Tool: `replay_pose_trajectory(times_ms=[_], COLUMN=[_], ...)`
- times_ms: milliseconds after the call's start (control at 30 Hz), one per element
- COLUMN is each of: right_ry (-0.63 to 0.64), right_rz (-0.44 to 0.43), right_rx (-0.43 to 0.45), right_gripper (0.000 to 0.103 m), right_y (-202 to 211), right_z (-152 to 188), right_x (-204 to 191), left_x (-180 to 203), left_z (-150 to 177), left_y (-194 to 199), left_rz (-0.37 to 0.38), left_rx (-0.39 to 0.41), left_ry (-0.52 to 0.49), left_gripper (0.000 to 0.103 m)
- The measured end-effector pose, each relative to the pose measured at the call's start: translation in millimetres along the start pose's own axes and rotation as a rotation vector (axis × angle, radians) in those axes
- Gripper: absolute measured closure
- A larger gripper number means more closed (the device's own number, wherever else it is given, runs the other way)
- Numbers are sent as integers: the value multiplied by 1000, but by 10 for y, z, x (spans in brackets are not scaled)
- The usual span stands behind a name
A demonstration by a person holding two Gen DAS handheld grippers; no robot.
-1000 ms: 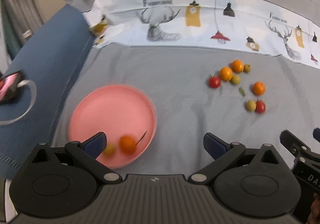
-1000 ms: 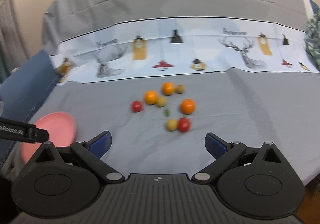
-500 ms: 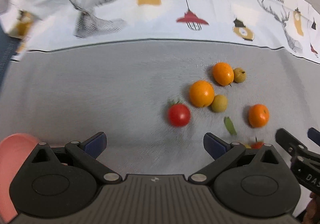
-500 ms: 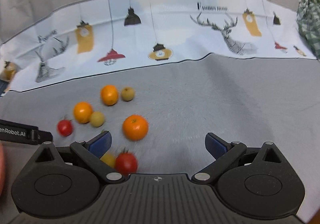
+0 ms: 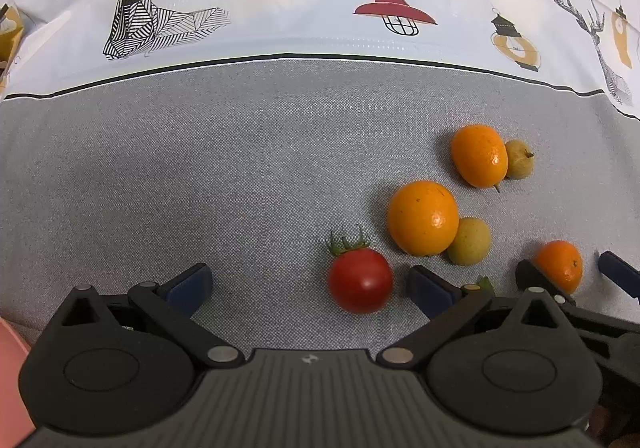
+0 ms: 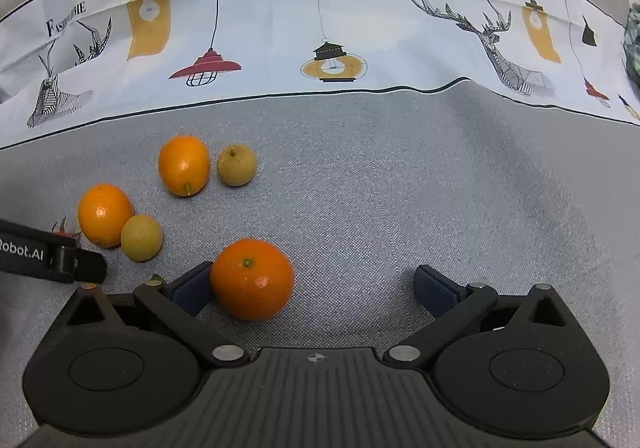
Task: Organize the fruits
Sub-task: 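Grasp a red cherry tomato with the left tool while the right tool grasps a mandarin, then lift the tomato with the left tool while the right tool holds the mandarin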
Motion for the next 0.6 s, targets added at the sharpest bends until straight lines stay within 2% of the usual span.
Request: replay_pose_trajectory(times_ms=[33, 67, 100, 133, 200, 300, 367, 500, 600], right_ry=[4, 5, 10, 21, 21, -35, -64, -99, -97], right_rz=[-1, -9, -15, -21, -19, -41, -38, -47, -76], right_rx=[0, 4, 17, 24, 14, 4, 27, 77, 100], right_gripper=[12, 33, 47, 63, 63, 63, 63, 63, 63], right_y=[13, 41, 92, 138, 178, 244, 357, 750, 1118], right_z=[-1, -2, 0, 3, 6, -11, -47, -75, -16], right_x=[-5, -17, -35, -65, -93, -46, -3, 60, 46], left_x=[0, 10, 31, 62, 98, 91, 56, -59, -172], left_z=[0, -2, -6, -6, 7, 50, 100, 278, 535], left_y=[30, 80, 145, 185, 252, 375, 526, 887, 1168], left_rz=[0, 5, 27, 37, 1, 36, 49, 30, 18], left_rx=[4, 20, 41, 50, 61, 60, 72, 81, 76], left_ry=[10, 18, 11, -4, -19, -13, -3, 11, 23], left_gripper=[8, 27, 61, 70, 70, 70, 70, 70, 70])
Point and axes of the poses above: each gripper's, at about its wrist camera, not at the fingertips, and y roughly against the way its jaws point, x to its right, z to its underside, the point moved 3 cm from there along -y, roughly the way its jaws point, and after that the axes turned 5 degrees about -y, right-handed, at the moved point
